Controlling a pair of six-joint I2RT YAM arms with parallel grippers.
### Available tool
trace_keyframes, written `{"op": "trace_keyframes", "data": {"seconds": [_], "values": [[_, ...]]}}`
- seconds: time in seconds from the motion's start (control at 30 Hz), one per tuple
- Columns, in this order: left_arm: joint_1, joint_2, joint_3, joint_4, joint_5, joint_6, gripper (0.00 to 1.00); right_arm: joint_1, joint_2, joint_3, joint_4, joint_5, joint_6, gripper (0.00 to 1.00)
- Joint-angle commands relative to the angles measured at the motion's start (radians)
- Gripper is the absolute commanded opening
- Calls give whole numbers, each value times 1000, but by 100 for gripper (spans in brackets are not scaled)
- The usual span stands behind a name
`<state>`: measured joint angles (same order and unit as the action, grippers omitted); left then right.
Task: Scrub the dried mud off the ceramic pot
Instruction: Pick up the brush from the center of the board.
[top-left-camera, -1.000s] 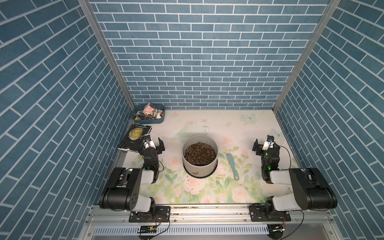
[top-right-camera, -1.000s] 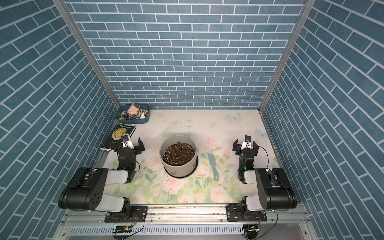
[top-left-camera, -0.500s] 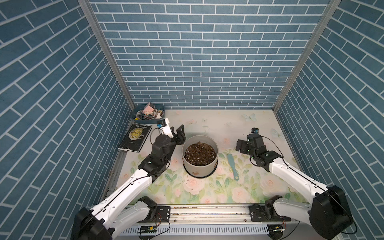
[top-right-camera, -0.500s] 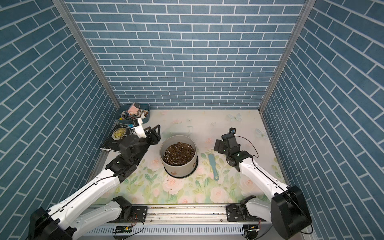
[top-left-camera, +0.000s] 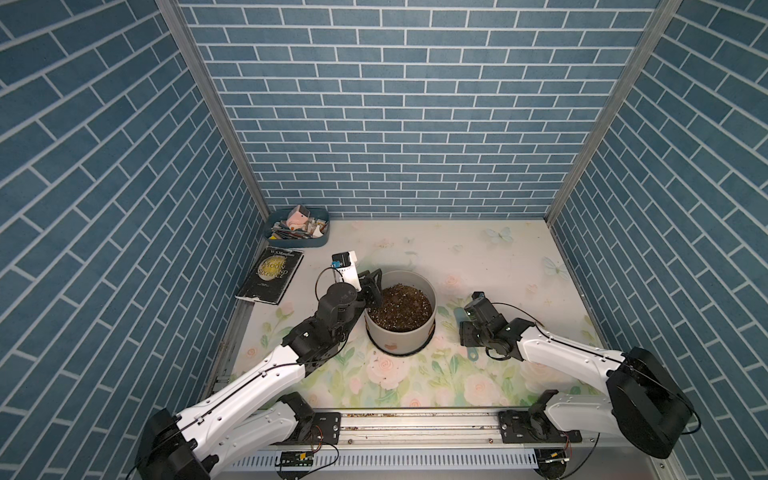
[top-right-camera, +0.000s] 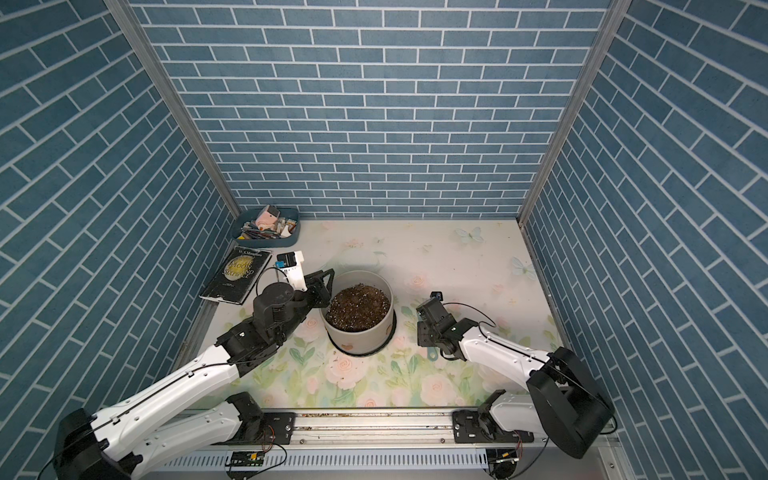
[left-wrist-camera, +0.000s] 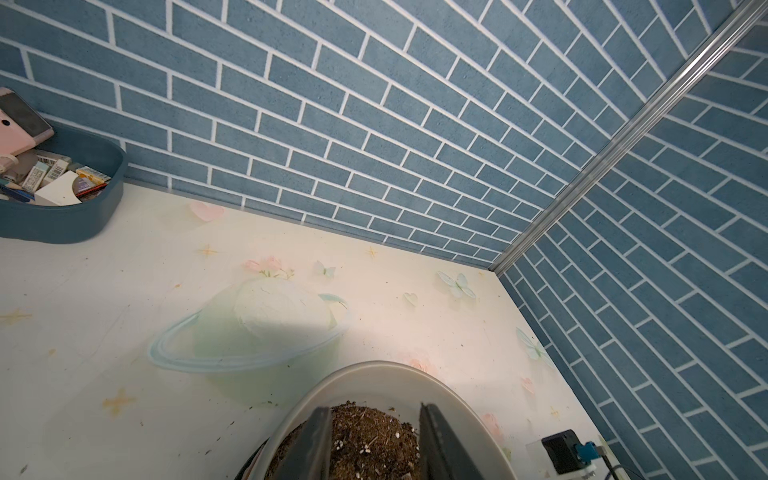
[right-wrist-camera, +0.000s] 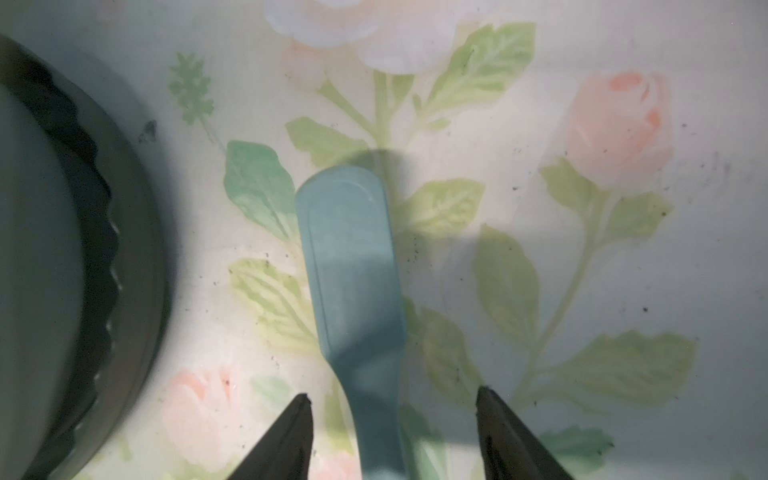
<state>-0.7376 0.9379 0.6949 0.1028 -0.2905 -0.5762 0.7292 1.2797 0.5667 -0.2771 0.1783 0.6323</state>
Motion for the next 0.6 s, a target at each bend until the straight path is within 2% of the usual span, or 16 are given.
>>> {"op": "trace_keyframes", "data": {"seconds": [0.0, 0.2, 0.47, 0.57], "values": [[-3, -37, -32, -21, -9, -8, 40, 16, 3, -27, 6, -20, 34, 64], [-3, -61, -57, -16, -21, -10, 43, 37, 63, -38, 24, -3, 36, 62], [-4, -54, -63, 3, 15, -17, 43, 36, 91, -63, 40, 8, 53, 34], [-3, -54, -67, 11, 26, -17, 46, 37, 70, -66, 21, 22, 61, 28]]}}
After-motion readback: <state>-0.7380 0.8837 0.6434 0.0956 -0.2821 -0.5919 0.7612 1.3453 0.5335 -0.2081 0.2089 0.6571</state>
